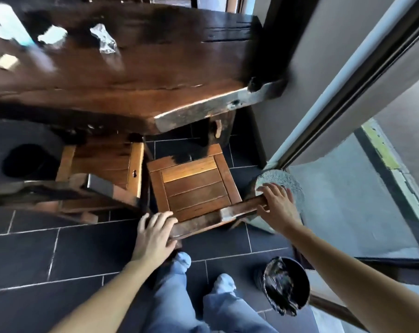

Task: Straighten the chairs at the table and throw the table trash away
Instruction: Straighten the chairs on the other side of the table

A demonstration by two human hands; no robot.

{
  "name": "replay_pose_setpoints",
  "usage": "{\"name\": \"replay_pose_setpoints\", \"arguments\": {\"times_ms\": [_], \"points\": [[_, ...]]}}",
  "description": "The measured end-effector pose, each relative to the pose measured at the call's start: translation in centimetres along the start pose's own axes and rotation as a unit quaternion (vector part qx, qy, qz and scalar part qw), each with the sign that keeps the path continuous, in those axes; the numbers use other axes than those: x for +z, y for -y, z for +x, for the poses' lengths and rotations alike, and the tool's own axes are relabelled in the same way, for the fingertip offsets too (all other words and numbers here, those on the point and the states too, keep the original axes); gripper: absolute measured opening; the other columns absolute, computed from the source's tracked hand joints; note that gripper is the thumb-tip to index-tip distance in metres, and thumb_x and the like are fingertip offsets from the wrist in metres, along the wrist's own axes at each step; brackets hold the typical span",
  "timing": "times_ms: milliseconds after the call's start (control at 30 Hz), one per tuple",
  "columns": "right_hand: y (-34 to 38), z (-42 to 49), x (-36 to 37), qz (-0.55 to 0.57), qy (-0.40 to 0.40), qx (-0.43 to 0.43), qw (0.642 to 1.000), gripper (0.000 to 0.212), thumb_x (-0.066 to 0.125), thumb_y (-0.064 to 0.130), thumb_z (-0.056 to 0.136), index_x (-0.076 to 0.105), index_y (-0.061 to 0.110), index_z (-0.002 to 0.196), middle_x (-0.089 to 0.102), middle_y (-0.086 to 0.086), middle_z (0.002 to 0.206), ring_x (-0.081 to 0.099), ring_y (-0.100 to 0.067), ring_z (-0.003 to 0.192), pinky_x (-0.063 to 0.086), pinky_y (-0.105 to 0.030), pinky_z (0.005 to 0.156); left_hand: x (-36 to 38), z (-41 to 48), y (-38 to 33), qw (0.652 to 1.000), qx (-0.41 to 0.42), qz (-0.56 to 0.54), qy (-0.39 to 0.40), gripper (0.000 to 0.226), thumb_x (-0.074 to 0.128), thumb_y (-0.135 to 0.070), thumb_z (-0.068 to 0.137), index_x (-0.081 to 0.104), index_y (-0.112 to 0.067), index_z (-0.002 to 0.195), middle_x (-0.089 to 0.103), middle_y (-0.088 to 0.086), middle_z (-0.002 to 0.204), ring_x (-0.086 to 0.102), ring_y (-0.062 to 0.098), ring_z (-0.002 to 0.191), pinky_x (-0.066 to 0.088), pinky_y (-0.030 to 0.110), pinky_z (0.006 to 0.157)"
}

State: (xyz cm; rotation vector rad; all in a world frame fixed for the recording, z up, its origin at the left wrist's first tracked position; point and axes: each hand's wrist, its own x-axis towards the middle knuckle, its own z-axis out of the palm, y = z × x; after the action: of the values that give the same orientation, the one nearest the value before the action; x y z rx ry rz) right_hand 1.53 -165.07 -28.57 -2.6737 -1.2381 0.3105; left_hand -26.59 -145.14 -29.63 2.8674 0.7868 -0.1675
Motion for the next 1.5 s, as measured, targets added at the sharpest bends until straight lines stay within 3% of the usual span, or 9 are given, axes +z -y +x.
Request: {"name": "replay_pose_setpoints", "arguments": {"times_ms": [200, 367, 500, 633, 800, 900, 1033, 1167, 1500], "points": [[-2.8, -0.4, 0.2, -0.005, 0.053, -0.038, 0.998, 0.060, 0.076, 0.028, 0.075, 0.051, 0.022, 0.129, 0.040, 0.002, 0.141, 0.025, -0.018, 0.135, 0.048, -0.047, 0.092, 1.0, -0.6, -1.7, 0.986, -0.158, -0.053, -0.026, 0.067, 0.085, -0.030, 0.051, 0.057, -0.016, 0.111, 0.052, 0.007, 0.128, 0.045, 0.032, 0.119, 0.040, 0.057, 0.092], [-3.1, 1.5, 0.7, -0.031, 0.077, -0.010, 0.997, 0.057, 0.078, 0.020, 0.071, 0.048, 0.025, 0.119, 0.036, -0.003, 0.138, 0.026, -0.027, 0.128, 0.055, -0.045, 0.073, 0.7, -0.8, -0.2, 0.995, -0.073, -0.028, 0.064, 0.088, 0.088, -0.031, 0.050, 0.045, -0.018, 0.126, 0.036, 0.000, 0.138, 0.047, 0.030, 0.114, 0.056, 0.040, 0.074], [-3.3, 1.8, 1.2, -0.066, 0.057, -0.011, 0.996, 0.054, 0.077, 0.020, 0.072, 0.044, 0.027, 0.114, 0.039, -0.003, 0.135, 0.031, -0.029, 0.122, 0.055, -0.040, 0.060, 0.8, -0.5, 0.8, 0.997, -0.028, -0.002, 0.069, 0.089, 0.090, -0.036, 0.039, 0.045, -0.023, 0.115, 0.041, -0.004, 0.109, 0.057, 0.022, 0.083, 0.051, 0.030, 0.043], [-3.1, 1.7, 1.2, -0.045, 0.052, -0.014, 0.998, 0.058, 0.078, 0.019, 0.071, 0.042, 0.031, 0.114, 0.040, -0.001, 0.133, 0.032, -0.027, 0.121, 0.056, -0.039, 0.057, 0.6, 0.0, 1.5, 0.996, 0.001, 0.024, 0.090, 0.084, 0.089, -0.040, 0.036, 0.048, -0.025, 0.108, 0.051, -0.003, 0.100, 0.059, 0.022, 0.079, 0.047, 0.027, 0.038], [-1.9, 1.9, 1.3, -0.055, 0.050, -0.046, 0.996, 0.057, 0.080, 0.032, 0.069, 0.043, 0.030, 0.112, 0.045, 0.003, 0.116, 0.037, -0.023, 0.111, 0.050, -0.032, 0.048, 0.1, 0.7, 4.1, 0.992, 0.011, 0.041, 0.119, 0.075, 0.086, -0.042, 0.046, 0.049, -0.028, 0.109, 0.051, -0.005, 0.102, 0.058, 0.018, 0.087, 0.051, 0.029, 0.043], [-0.5, 2.1, 1.6, -0.053, 0.064, -0.056, 0.995, 0.044, 0.076, 0.035, 0.074, 0.050, 0.026, 0.109, 0.045, 0.002, 0.113, 0.036, -0.023, 0.109, 0.052, -0.032, 0.051, -0.8, 1.5, 6.2, 0.992, 0.005, 0.043, 0.121, 0.070, 0.083, -0.039, 0.057, 0.050, -0.027, 0.117, 0.051, -0.004, 0.109, 0.054, 0.017, 0.096, 0.054, 0.031, 0.061], [0.9, 3.0, 1.9, -0.025, 0.066, -0.061, 0.996, 0.038, 0.074, 0.029, 0.076, 0.052, 0.023, 0.106, 0.045, 0.000, 0.112, 0.036, -0.024, 0.106, 0.052, -0.031, 0.056, -1.3, 2.8, 7.9, 0.989, -0.005, 0.082, 0.121, 0.077, 0.091, -0.036, 0.040, 0.059, -0.024, 0.109, 0.056, -0.003, 0.096, 0.061, 0.019, 0.085, 0.052, 0.039, 0.085], [1.0, 6.1, 1.6, -0.024, 0.069, -0.054, 0.996, 0.035, 0.072, 0.025, 0.078, 0.048, 0.022, 0.104, 0.042, 0.000, 0.110, 0.036, -0.025, 0.106, 0.047, -0.031, 0.054, -1.5, 5.1, 8.6, 0.988, -0.023, 0.088, 0.121, 0.073, 0.086, -0.037, 0.053, 0.053, -0.027, 0.117, 0.054, -0.003, 0.105, 0.058, 0.020, 0.098, 0.033, 0.047, 0.106], [2.8, 12.4, 1.0, -0.039, 0.067, -0.001, 0.997, 0.037, 0.073, 0.028, 0.078, 0.045, 0.026, 0.102, 0.038, 0.004, 0.110, 0.033, -0.021, 0.107, 0.053, -0.035, 0.058, -2.7, 11.5, 11.7, 0.993, -0.016, 0.063, 0.101, 0.073, 0.089, -0.028, 0.043, 0.057, -0.025, 0.109, 0.053, 0.000, 0.103, 0.054, 0.024, 0.102, 0.035, 0.056, 0.103]]}}
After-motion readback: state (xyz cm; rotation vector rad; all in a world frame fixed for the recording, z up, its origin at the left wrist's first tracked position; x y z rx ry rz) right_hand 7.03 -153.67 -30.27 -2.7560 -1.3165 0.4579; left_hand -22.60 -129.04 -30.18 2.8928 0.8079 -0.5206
